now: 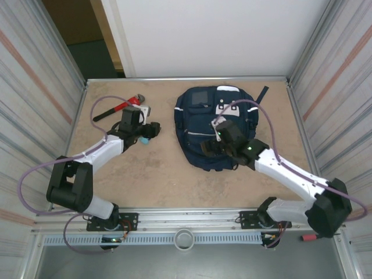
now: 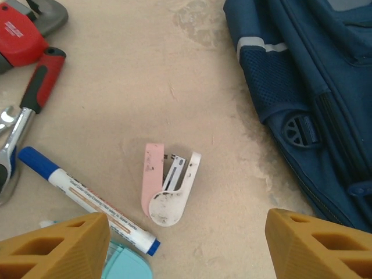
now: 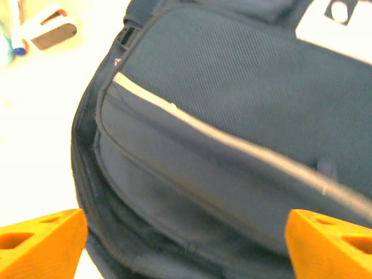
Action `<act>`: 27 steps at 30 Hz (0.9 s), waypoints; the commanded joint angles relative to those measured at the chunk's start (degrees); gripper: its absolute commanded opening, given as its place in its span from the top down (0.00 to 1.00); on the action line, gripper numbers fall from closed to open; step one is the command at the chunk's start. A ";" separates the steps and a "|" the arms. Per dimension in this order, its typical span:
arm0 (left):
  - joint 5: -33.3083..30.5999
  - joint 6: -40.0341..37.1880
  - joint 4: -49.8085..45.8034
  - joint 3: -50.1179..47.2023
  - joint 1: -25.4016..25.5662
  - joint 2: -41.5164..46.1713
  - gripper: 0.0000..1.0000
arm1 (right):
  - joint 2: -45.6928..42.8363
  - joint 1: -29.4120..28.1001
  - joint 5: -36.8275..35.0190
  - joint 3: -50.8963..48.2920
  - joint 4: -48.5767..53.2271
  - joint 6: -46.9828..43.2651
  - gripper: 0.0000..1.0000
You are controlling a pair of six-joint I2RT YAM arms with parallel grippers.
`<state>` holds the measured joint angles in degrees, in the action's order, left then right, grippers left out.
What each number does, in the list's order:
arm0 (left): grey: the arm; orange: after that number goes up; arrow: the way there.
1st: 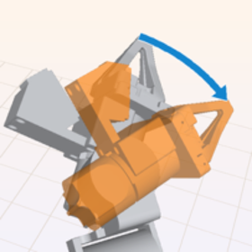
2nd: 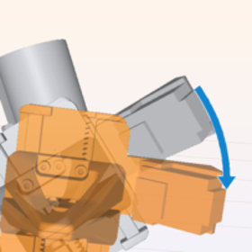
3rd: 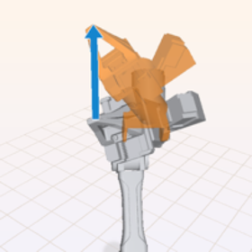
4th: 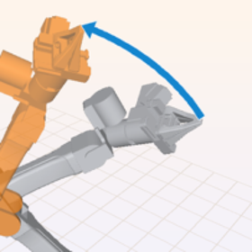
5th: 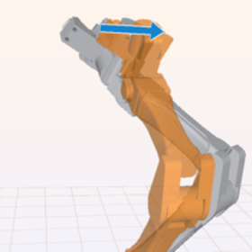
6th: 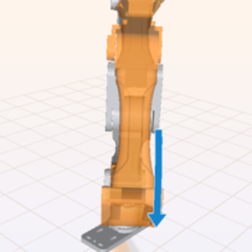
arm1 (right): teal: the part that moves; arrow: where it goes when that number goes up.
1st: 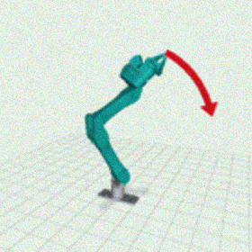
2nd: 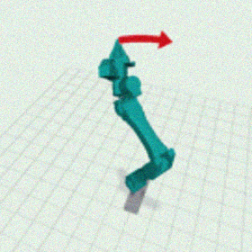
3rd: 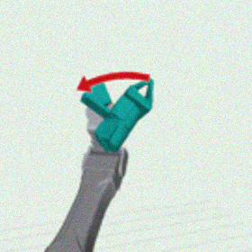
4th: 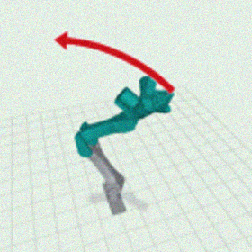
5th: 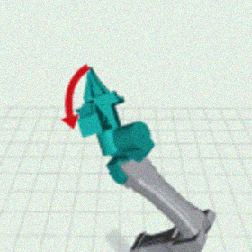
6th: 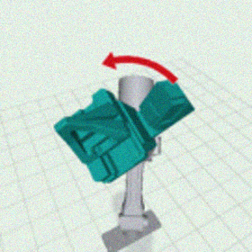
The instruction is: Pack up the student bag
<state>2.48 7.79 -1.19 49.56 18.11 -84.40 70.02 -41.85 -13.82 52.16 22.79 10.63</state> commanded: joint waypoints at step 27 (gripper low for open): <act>-0.33 0.77 1.00 -3.87 0.13 5.93 0.26 | 20.34 5.49 4.88 21.00 6.99 -15.16 0.97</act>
<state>4.08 8.01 -1.02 46.87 18.11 -81.19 91.44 -37.54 -13.32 69.04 28.93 -9.72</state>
